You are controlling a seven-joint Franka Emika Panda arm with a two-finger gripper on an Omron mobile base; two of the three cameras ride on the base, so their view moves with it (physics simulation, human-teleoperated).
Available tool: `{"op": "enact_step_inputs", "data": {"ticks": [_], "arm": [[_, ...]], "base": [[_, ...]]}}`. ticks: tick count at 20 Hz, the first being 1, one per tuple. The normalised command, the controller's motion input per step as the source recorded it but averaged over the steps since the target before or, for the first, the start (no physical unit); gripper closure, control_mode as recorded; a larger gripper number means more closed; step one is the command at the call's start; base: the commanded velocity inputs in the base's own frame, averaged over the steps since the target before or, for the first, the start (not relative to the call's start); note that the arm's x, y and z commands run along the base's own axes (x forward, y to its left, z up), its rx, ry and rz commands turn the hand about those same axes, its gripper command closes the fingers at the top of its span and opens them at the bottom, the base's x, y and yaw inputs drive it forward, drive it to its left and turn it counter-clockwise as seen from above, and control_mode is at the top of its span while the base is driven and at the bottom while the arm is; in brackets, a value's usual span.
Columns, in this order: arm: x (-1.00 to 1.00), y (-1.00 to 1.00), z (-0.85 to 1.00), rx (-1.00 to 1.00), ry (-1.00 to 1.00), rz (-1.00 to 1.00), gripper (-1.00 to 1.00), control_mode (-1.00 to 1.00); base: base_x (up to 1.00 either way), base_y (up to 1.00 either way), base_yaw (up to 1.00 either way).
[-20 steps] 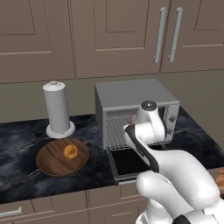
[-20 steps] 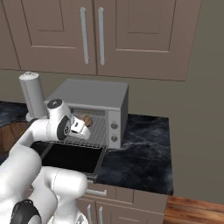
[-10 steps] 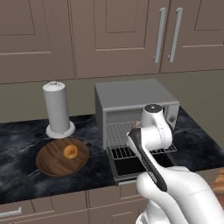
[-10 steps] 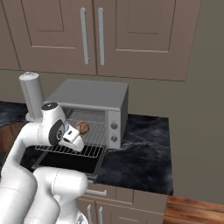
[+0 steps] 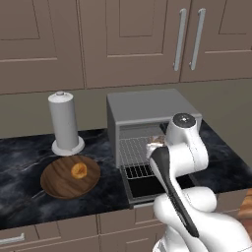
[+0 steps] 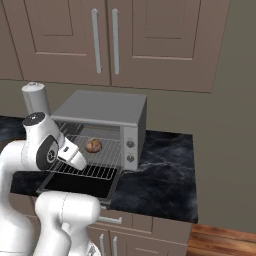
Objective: Pick up the heated bread from the toaster oven and place it in the bowl. Then move the bread bowl to the dining counter.
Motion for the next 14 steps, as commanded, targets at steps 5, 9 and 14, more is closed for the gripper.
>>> {"op": "enact_step_inputs", "data": {"ticks": [5,9,14], "arm": [[0.02,-0.08,0.54,-0.01,-0.24,0.01,-1.00,-1.00],[0.17,-0.23,-0.30,-0.03,-0.06,0.16,-1.00,-1.00],[0.40,-0.22,-0.18,-0.02,-0.02,0.26,-1.00,-1.00]], "base": [[0.00,0.00,0.00],[0.00,0.00,0.00],[0.00,0.00,0.00]]}}
